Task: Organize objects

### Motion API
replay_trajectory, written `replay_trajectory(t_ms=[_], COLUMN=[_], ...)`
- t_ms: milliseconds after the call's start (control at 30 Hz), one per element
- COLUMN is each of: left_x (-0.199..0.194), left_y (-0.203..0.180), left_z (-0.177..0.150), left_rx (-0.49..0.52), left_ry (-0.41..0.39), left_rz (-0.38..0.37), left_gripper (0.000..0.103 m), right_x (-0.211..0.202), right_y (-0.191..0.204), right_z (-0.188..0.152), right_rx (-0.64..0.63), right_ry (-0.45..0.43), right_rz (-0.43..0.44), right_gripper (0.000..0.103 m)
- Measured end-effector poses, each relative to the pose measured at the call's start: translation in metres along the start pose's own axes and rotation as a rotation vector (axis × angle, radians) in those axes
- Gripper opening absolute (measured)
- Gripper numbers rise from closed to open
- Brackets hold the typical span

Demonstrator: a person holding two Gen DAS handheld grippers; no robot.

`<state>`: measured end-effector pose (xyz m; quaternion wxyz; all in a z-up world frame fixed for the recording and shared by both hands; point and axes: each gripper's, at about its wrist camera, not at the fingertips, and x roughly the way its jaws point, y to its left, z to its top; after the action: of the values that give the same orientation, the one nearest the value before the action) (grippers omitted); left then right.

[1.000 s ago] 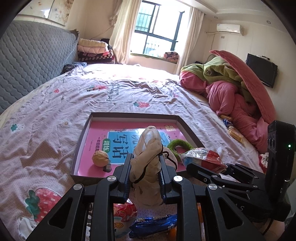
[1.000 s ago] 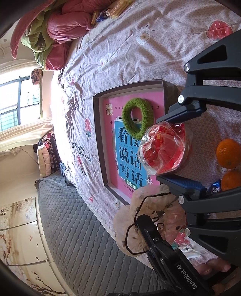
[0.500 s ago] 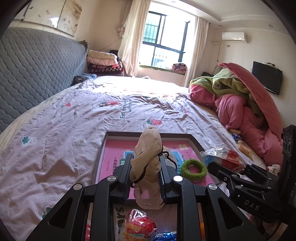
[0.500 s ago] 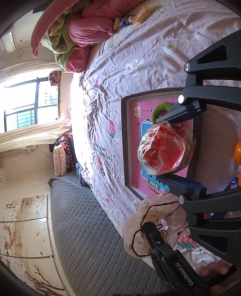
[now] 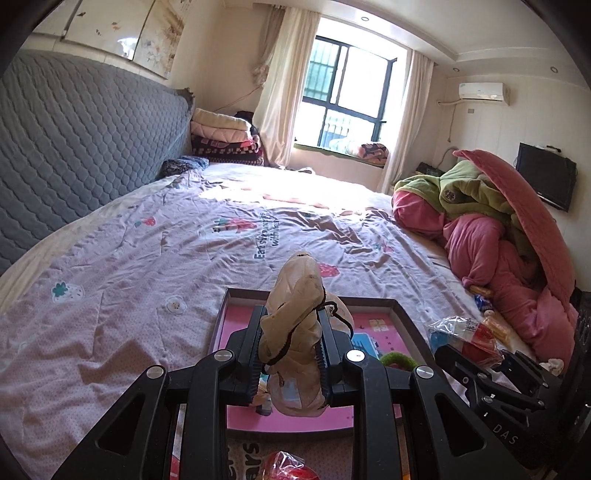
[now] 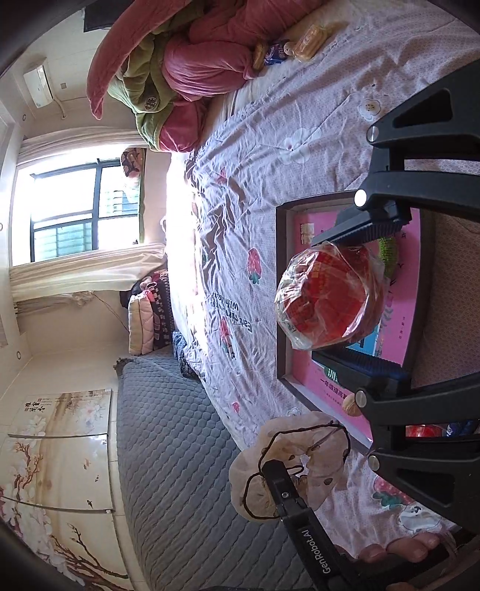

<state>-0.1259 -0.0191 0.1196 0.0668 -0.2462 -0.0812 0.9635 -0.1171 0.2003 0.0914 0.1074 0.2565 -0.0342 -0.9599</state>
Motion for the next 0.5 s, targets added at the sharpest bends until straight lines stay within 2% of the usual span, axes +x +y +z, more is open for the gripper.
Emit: replay_trajectory(t_ms=[500], left_x=[0.035], left_y=[-0.009], left_z=[0.007], left_rx=[-0.024], left_ry=[0.055], left_rz=[-0.012], left_gripper=[0.025], right_x=[0.019], right_y=[0.000], right_z=[0.006], right_rx=[-0.012], right_ry=[0.019], right_rz=[-0.016], right_gripper=[0.052])
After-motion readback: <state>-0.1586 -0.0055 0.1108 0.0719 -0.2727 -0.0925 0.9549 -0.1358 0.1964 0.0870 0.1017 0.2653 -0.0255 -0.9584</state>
